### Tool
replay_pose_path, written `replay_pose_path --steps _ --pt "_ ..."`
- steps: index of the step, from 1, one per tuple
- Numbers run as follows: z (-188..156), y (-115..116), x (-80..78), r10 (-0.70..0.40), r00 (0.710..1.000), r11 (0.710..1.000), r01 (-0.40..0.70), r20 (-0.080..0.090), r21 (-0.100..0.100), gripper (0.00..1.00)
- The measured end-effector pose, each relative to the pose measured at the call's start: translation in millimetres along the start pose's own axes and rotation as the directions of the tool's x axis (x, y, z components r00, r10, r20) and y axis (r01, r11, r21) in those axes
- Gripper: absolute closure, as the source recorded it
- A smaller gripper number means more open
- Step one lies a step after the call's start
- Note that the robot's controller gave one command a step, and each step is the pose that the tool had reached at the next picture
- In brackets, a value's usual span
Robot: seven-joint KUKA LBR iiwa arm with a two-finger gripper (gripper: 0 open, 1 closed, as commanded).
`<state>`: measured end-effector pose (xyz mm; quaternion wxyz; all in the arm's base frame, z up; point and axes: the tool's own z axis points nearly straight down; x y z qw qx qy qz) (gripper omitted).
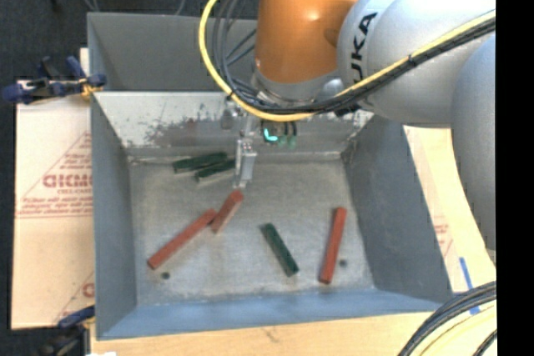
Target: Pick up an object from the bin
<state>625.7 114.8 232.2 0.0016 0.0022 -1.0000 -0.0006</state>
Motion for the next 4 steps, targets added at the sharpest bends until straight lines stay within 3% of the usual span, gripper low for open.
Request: replay_pose_path --steps 1,4 --pt "43.7 -1.9 -7.2 -0.171 0.985 0.985 0.171 0.029 0.000 0.00" --pt "48.1 -1.0 -7.0 -0.247 0.969 0.969 0.247 0.028 0.002 0.00"
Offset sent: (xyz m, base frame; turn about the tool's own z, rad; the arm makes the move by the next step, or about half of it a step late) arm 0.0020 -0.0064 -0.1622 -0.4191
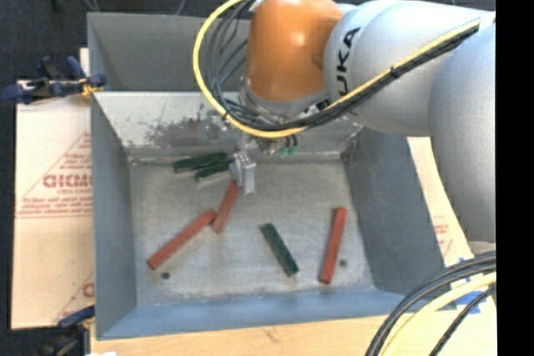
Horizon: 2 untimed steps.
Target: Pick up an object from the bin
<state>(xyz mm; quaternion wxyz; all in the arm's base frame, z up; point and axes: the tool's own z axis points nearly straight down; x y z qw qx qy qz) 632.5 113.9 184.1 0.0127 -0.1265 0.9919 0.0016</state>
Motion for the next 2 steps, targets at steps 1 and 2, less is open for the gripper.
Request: replay_pose_path --steps 1,2 --pt "2.4 0.1 1.1 -0.036 0.999 0.999 0.036 -0.004 0.000 0.00" --pt "1.6 1.3 0.3 -0.049 0.999 0.999 0.049 0.000 0.000 0.00"
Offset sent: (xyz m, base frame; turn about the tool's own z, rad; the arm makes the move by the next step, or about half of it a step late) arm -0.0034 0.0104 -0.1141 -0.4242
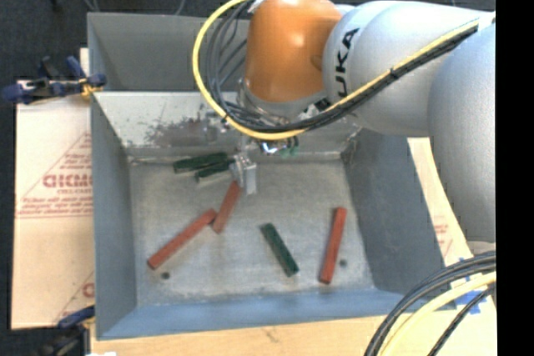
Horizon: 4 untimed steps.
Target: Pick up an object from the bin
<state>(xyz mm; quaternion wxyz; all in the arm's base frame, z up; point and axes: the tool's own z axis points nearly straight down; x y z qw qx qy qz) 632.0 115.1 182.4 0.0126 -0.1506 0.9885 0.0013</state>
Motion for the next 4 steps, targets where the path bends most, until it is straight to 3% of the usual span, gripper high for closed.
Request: replay_pose_path --steps 4 --pt "1.7 -2.7 0.7 -0.026 1.000 1.000 0.026 0.000 0.002 0.00"
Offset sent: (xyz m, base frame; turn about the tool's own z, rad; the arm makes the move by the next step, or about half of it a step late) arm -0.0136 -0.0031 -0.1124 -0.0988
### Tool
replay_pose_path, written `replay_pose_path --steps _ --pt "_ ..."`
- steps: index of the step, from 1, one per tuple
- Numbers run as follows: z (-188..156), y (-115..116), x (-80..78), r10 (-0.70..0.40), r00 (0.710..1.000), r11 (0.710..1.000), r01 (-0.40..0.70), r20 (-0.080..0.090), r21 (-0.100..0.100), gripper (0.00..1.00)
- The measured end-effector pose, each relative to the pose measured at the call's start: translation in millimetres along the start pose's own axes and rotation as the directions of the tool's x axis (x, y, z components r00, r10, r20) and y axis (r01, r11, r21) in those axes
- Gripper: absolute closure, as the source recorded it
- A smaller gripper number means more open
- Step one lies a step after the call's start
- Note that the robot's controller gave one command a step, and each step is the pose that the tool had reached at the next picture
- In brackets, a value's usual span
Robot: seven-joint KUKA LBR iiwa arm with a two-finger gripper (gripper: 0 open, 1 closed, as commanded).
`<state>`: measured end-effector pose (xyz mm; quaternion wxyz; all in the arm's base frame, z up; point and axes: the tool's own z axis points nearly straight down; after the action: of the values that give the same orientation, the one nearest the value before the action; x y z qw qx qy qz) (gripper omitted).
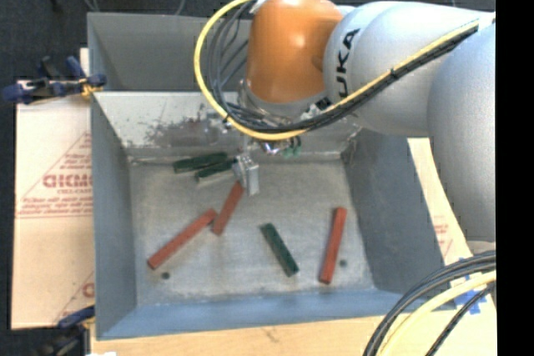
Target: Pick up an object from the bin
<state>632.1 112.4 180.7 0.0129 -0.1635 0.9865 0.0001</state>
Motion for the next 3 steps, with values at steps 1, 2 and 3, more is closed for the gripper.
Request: replay_pose_path --steps 1,2,3 --pt "7 1 4.0 -0.013 1.000 1.000 0.013 -0.015 -0.002 0.00" --pt "109 61 30.2 -0.267 0.963 0.964 0.267 -0.026 -0.012 0.00" --pt "105 60 27.6 -0.263 0.965 0.965 0.263 -0.018 -0.010 1.00"
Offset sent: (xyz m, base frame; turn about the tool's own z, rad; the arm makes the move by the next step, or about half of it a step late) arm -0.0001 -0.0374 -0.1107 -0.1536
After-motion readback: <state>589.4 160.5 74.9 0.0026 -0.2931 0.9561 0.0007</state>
